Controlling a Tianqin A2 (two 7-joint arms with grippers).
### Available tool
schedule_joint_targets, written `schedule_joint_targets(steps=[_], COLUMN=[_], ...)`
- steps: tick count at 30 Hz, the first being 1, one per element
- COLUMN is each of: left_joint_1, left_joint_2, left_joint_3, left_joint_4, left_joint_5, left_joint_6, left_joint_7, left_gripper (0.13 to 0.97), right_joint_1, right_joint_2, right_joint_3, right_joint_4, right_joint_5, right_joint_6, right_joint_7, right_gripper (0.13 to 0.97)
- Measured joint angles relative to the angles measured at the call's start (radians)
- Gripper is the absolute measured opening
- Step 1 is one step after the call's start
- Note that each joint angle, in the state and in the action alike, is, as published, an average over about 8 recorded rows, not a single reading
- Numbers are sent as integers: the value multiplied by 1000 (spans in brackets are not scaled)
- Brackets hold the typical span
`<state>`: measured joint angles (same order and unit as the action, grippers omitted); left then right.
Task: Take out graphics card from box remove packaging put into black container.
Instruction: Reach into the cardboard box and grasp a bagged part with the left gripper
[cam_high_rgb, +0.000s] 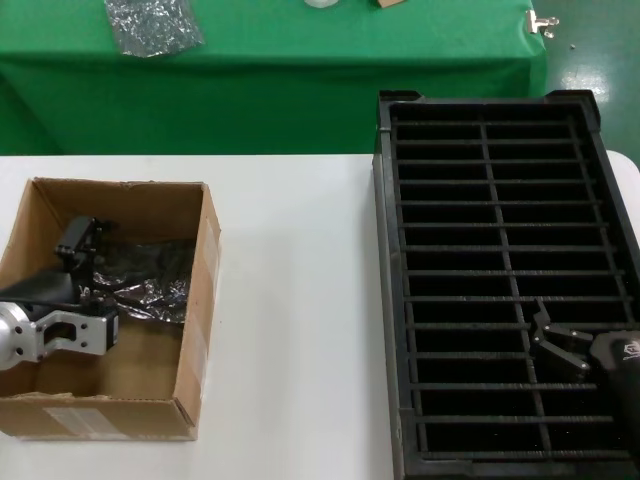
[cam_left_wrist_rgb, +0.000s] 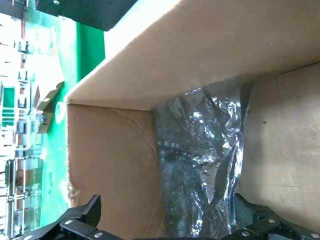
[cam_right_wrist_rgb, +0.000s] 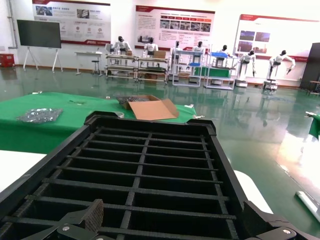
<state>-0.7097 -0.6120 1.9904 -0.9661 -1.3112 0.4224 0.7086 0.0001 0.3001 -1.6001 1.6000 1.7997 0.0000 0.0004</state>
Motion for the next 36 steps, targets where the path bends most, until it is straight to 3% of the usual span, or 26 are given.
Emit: schedule_joint_targets(steps=[11, 18, 20, 28, 32, 36], left_joint_1=[13, 17, 20, 36, 41, 44], left_joint_2=[-15, -16, -19, -38, -46, -51], left_joint_3=[-7, -10, -6, 7, 9, 9], left_joint_4=[-37, -38, -40, -62, -72, -77], left_joint_5=[2, -13, -7, 34, 50, 61], left_joint_6=[-15, -19, -11, 22, 31, 38], left_joint_7=[-10, 7, -3, -64, -87, -105], left_gripper=[831, 685, 664, 446, 446, 362], right_joint_1=[0, 0, 0, 0, 0, 0], right_joint_2=[0, 0, 0, 0, 0, 0], right_joint_3=[0, 0, 0, 0, 0, 0], right_joint_4=[0, 0, 0, 0, 0, 0], right_joint_5=[0, 0, 0, 0, 0, 0], right_joint_6=[0, 0, 0, 0, 0, 0], right_joint_7=[0, 0, 0, 0, 0, 0], right_gripper=[966, 966, 966, 966, 966, 966])
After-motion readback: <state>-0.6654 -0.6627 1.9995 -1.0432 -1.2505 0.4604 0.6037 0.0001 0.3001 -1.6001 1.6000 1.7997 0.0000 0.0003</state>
